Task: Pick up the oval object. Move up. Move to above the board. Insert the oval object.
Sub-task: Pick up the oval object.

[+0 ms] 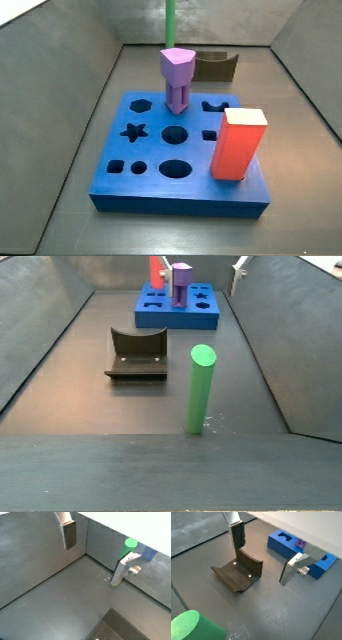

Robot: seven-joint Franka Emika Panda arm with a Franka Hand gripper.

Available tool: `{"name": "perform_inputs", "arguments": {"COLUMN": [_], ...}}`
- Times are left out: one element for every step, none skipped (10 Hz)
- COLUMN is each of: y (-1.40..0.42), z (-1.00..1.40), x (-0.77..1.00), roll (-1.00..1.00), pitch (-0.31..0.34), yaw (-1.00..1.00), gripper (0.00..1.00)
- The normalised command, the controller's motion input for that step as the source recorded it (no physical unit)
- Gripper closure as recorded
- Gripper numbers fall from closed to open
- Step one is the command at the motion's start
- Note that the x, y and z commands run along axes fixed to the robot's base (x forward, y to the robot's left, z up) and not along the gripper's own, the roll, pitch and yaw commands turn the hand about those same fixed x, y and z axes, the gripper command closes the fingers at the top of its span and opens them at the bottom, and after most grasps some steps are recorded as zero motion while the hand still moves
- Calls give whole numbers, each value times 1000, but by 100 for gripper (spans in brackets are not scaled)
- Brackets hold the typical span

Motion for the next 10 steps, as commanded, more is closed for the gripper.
{"name": "perform_inputs", "arguments": {"y": [-91, 0, 631, 857, 869, 831, 817, 837, 857, 857], "z": [0, 0, -129, -137, -183, -169, -229, -243, -294, -297], "x": [-74, -43, 0, 206, 226, 311, 451, 389, 140, 63], "roll": [0, 0, -61, -193, -266, -260, -253, -227, -193, -180], "pitch": [0, 0, 0, 0, -16, 0, 0, 0, 0, 0], "yaw": [63, 0, -43, 0, 0, 0, 6, 20, 86, 103], "gripper": [0, 0, 0, 0, 0, 0, 0, 0, 0, 0]}}
